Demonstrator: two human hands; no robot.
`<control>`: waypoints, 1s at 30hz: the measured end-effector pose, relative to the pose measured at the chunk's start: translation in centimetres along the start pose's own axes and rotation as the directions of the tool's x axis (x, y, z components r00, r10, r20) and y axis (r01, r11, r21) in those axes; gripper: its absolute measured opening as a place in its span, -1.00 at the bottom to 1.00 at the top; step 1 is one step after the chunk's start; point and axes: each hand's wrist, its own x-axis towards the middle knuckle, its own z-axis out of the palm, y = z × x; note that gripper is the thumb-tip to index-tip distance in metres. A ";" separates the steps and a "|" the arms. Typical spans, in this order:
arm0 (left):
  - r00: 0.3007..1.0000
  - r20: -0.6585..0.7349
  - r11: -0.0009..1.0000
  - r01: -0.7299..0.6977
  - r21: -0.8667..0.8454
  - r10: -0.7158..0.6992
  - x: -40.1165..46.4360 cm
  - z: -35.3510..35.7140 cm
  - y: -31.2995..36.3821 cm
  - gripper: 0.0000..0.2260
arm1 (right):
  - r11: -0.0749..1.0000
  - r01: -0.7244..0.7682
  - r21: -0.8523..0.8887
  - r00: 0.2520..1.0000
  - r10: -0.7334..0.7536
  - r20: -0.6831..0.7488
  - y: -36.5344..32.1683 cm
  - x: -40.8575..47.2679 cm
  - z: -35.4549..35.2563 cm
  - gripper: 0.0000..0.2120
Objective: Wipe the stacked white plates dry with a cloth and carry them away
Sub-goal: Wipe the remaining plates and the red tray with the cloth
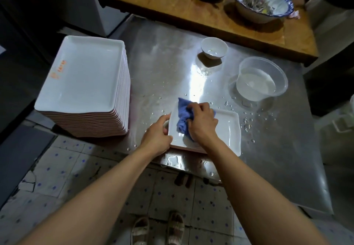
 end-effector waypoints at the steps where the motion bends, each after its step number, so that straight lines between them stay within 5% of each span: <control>1: 1.000 0.004 1.000 0.004 -0.008 -0.004 0.0 0.0 -0.1 -0.40 | 1.000 -0.023 0.013 1.000 0.023 -0.019 -0.2 0.1 0.1 -0.66; 9: 0.998 0.048 0.986 0.035 -0.164 -0.028 0.0 0.1 -0.3 -0.49 | 0.982 0.161 0.097 0.952 -0.180 0.246 -0.1 -2.8 -0.4 -0.67; 13: 0.995 0.066 0.972 0.086 -0.221 -0.073 0.0 -0.2 -0.1 -0.39 | 0.976 0.192 0.101 0.911 -0.216 0.352 0.4 -4.9 -0.9 -0.73; 20: 0.998 0.008 0.992 0.063 -0.105 -0.063 -0.3 -0.3 0.9 -0.38 | 0.961 0.276 -0.018 0.923 -0.260 0.284 1.2 -6.4 -1.3 -0.65; 24: 0.998 -0.042 0.991 -0.048 0.125 0.053 -0.9 -0.3 1.2 -0.40 | 0.966 0.218 -0.137 0.957 -0.184 0.225 5.1 -7.4 -3.3 -0.72; 30: 0.997 -0.047 0.989 -0.054 0.141 0.062 -0.9 -0.3 1.6 -0.41 | 0.917 0.115 -0.381 0.992 -0.084 0.096 8.8 -5.9 -5.0 -0.79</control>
